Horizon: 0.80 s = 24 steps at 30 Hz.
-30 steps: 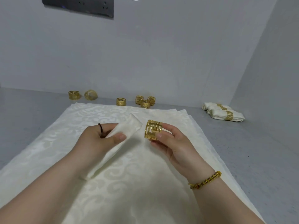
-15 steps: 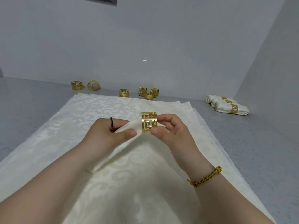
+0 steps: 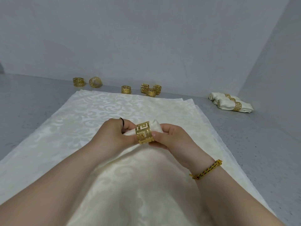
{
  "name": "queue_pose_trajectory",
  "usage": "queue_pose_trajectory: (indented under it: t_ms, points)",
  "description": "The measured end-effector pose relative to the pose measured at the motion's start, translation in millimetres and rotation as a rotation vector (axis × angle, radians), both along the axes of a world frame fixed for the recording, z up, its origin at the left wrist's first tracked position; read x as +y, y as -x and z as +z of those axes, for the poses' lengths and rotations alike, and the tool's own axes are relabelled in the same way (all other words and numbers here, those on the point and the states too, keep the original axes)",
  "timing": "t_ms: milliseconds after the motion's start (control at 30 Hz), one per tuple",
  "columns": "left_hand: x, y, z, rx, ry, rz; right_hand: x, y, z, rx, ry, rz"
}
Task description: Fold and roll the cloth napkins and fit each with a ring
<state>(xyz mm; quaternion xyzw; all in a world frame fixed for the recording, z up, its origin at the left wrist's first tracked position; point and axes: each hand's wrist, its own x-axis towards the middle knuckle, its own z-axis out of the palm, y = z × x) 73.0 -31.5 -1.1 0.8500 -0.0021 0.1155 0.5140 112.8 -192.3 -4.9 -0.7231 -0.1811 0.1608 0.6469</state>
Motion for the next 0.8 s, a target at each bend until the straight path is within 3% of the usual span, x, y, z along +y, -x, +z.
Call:
queue_pose_trajectory:
  t_ms: [167, 267, 333, 433, 800]
  points:
    - [2.5, 3.5, 5.9, 0.055, -0.194, -0.039, 4.3, 2.3, -3.3, 0.017, -0.005, -0.057]
    - [-1.7, 13.6, 9.8, 0.033, -0.653, -0.071, 4.4, 3.0, -4.4, 0.086, -0.036, -0.066]
    - [-11.2, 14.7, 10.4, -0.062, -0.819, -0.021, 5.5, 3.8, -4.6, 0.107, -0.064, -0.073]
    - [-12.9, 5.9, 5.9, -0.172, -0.83, 0.066, 5.6, 2.8, -3.2, 0.171, -0.137, -0.104]
    - [8.0, 0.5, 0.4, -0.191, -0.817, 0.082, -2.8, -5.1, 8.5, 0.468, -0.393, -0.186]
